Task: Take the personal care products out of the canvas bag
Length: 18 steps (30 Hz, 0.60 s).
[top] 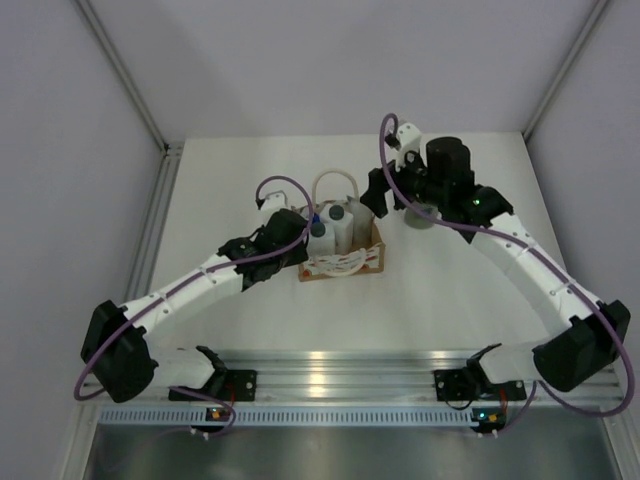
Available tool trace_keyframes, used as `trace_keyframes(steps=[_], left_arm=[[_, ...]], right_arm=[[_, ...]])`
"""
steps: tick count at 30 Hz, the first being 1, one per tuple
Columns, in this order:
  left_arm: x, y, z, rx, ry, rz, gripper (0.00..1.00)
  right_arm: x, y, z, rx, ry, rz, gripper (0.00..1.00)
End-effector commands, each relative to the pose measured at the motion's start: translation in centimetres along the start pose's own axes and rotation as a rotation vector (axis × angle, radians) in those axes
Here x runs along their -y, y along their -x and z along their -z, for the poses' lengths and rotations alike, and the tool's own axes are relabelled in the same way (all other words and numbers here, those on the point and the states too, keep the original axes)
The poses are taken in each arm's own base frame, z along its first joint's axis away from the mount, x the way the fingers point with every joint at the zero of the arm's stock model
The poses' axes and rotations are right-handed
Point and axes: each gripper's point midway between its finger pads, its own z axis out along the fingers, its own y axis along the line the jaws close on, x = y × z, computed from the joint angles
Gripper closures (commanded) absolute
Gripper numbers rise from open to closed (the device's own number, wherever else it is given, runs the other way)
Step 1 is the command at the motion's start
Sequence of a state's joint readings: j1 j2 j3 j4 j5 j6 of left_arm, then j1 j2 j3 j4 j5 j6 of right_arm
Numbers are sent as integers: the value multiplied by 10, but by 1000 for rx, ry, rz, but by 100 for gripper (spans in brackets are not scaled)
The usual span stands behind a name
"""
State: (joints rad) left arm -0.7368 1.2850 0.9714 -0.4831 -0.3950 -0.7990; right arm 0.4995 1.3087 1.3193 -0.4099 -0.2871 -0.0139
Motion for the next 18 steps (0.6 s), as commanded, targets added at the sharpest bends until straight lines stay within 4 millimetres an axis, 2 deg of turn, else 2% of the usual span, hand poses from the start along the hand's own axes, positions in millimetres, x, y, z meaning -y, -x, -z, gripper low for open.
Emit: trace_keyframes(steps=[1,2,4,8,13,18], left_arm=[[-2,8,-1,47,8,15,63],[-2,6,-3,40,10,13,67],[-3,2,-6,26,14,5,68],[-3,0,-5,20,9,2,69],[0,3,-3,24,-4,-4,67],[5,4,-2,17,-21,-4,67]], right_arm=[[23,-16,-12,-122,-81,80,18],[23,-18,-16,-137,-75,91,22],[19,-22,-26,-165,-55,103,29],[11,-32,-42,-231,-17,157,37],[18,-55,-61,-330,-39,163,49],[21,-77,-76,-394,-34,156,55]])
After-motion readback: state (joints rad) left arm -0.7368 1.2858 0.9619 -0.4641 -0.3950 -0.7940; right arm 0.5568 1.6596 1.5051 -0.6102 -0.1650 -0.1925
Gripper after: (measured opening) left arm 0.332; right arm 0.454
